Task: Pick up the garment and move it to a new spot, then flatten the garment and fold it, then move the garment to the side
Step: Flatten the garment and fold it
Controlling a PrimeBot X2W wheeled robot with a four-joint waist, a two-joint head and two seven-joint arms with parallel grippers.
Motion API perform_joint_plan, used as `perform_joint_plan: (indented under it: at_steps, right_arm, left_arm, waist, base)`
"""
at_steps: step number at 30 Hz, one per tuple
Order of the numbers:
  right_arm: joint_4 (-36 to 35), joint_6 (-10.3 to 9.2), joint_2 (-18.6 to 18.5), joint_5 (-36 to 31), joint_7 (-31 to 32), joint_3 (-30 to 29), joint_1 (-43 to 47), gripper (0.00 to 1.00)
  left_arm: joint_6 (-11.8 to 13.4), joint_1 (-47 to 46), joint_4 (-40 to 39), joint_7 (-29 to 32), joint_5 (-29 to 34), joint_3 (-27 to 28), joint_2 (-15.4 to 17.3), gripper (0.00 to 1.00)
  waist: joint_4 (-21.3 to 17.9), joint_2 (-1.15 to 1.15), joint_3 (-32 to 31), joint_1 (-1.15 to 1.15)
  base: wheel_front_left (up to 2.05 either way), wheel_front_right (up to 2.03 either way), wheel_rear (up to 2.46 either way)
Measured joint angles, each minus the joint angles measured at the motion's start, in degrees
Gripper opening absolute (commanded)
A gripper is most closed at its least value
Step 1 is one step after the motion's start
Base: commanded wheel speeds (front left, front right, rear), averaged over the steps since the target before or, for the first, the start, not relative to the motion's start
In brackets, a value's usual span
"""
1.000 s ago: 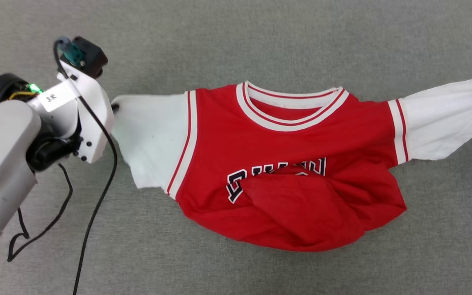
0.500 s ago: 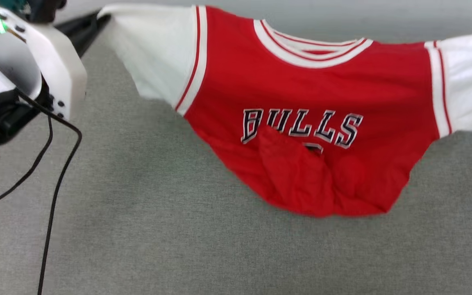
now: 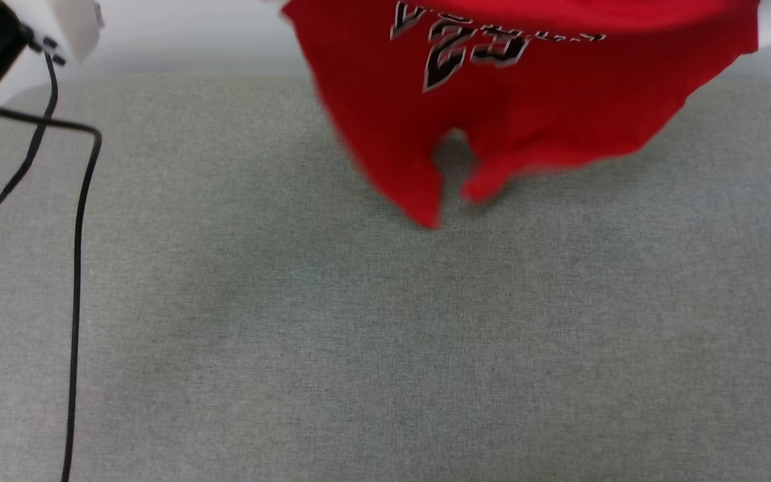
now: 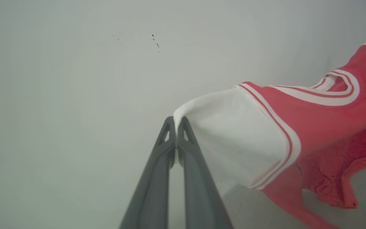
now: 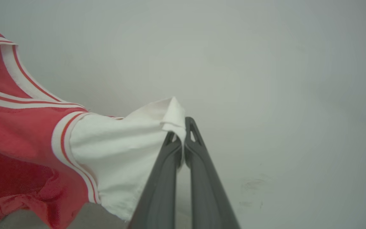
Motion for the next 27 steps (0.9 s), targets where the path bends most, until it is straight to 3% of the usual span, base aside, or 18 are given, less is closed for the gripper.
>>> perform_joint_plan:
  at_steps: [13, 19, 27]
  right_arm:
    - [10.6, 0.0, 2.6, -4.0, -0.3, 9.7, -23.3, 0.0]
    - [18.8, 0.0, 5.6, -7.4, -4.9, 12.1, -35.7, 0.0]
    - [27.6, 0.01, 9.2, -10.8, -10.8, 14.8, -48.1, 0.0]
  left_arm:
    - [-1.2, -14.5, 11.2, -2.5, 3.1, 2.0, -6.7, 0.0]
    - [-0.7, -23.1, 17.5, -5.6, 6.6, 2.5, -10.4, 0.0]
    - [-2.0, -32.2, 27.1, -11.0, 8.5, 3.7, -13.3, 0.0]
  waist:
    - [-0.7, 0.0, 7.9, 0.0]
    - [-1.5, 0.0, 13.5, 0.01]
    - [-3.1, 0.0, 18.3, 0.02]
  base:
    - [0.0, 0.0, 0.0]
    - [0.0, 0.0, 0.0]
    - [0.0, 0.0, 0.0]
